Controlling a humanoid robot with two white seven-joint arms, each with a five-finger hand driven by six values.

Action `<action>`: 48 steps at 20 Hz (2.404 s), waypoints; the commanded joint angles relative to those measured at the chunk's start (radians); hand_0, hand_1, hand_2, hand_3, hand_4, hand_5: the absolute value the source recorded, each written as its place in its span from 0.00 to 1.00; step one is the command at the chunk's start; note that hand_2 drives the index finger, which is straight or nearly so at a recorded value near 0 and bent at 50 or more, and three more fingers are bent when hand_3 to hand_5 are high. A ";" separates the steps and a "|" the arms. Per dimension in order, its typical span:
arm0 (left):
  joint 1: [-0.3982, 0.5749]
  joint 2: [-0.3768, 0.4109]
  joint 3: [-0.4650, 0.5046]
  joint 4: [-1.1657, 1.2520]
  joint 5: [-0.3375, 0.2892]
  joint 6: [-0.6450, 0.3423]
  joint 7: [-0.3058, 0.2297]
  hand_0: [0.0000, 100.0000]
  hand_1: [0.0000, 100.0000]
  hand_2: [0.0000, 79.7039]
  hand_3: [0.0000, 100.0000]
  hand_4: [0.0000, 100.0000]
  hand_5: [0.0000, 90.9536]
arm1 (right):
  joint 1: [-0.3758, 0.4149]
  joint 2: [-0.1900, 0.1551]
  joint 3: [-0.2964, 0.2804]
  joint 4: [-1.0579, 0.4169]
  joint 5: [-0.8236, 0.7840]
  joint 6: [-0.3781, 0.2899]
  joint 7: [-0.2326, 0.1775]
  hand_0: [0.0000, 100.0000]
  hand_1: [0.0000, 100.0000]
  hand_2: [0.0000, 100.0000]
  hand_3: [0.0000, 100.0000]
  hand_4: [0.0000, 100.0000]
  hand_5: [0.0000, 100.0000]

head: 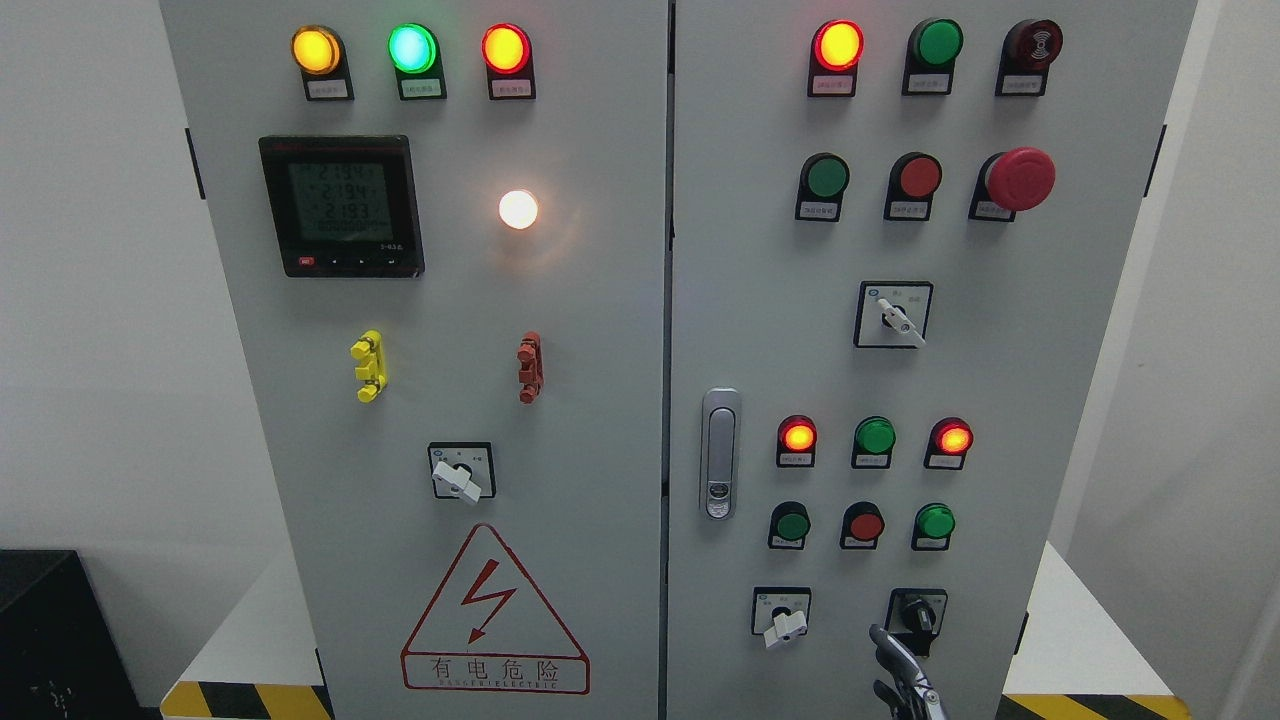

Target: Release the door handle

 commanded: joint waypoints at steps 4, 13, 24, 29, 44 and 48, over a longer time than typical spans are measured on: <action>0.000 0.000 0.000 0.000 0.000 0.000 -0.001 0.00 0.00 0.06 0.11 0.00 0.00 | 0.000 0.001 0.003 -0.003 0.000 0.001 0.001 0.42 0.08 0.00 0.00 0.00 0.00; 0.000 0.000 0.000 0.000 0.000 0.001 -0.001 0.00 0.00 0.06 0.11 0.00 0.00 | -0.003 -0.001 -0.011 -0.017 0.003 -0.002 0.000 0.41 0.10 0.00 0.00 0.07 0.00; 0.000 0.000 0.000 0.000 0.000 0.001 -0.001 0.00 0.00 0.06 0.11 0.00 0.00 | -0.069 0.002 -0.033 -0.066 0.388 -0.003 -0.115 0.43 0.22 0.00 0.58 0.59 0.57; 0.000 0.000 0.000 0.000 0.000 0.001 -0.001 0.00 0.00 0.06 0.11 0.00 0.00 | -0.101 0.004 0.007 -0.064 0.615 0.001 -0.167 0.41 0.24 0.00 0.65 0.67 0.68; 0.000 0.000 0.000 0.000 0.000 0.000 -0.001 0.00 0.00 0.05 0.11 0.01 0.00 | -0.205 0.008 0.222 -0.046 1.109 0.190 -0.201 0.37 0.24 0.00 0.71 0.72 0.72; 0.000 0.000 0.000 0.000 0.000 0.000 -0.001 0.00 0.00 0.05 0.11 0.01 0.00 | -0.233 0.008 0.259 -0.041 1.122 0.251 -0.201 0.36 0.23 0.00 0.73 0.72 0.72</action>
